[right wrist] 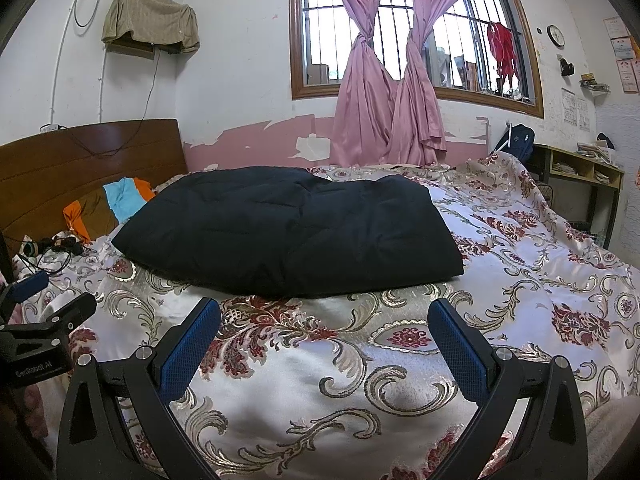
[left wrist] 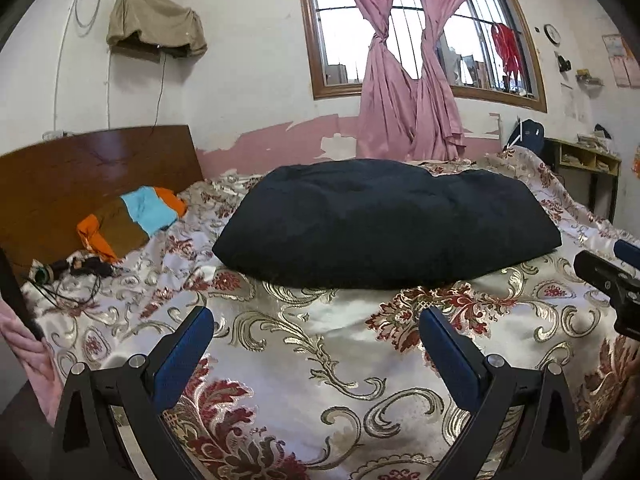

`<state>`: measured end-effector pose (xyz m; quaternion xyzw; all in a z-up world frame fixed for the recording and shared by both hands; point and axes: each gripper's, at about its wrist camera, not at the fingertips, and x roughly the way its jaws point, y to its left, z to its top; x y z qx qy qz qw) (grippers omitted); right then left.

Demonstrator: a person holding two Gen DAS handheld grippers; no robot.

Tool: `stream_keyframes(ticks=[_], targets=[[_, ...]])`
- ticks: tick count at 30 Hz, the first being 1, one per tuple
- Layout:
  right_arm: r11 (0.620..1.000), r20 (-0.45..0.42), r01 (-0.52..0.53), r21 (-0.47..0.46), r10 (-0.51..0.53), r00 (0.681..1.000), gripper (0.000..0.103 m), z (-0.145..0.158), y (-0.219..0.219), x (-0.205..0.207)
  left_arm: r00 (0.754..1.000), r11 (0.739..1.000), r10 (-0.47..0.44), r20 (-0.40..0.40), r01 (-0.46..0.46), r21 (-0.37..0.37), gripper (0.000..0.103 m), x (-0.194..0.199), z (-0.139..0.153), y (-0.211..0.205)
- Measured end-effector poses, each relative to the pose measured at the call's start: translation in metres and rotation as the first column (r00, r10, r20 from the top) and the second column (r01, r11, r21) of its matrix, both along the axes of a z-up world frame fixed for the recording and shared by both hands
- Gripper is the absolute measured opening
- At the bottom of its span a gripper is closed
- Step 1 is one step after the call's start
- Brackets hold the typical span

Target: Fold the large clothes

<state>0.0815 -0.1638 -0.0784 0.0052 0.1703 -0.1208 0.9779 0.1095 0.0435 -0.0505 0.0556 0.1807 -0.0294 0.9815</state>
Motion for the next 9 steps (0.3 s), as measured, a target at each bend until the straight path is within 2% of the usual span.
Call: stream_keyframes(ticks=[9], targets=[[1.0,-0.008,0.001,0.004,-0.001,1.0,0.102,-0.0014,-0.0014,0.0017,1.0,1.0,0.005,0.001,-0.005,0.016,0.103,-0.0008,-0.0024,-0.0002]])
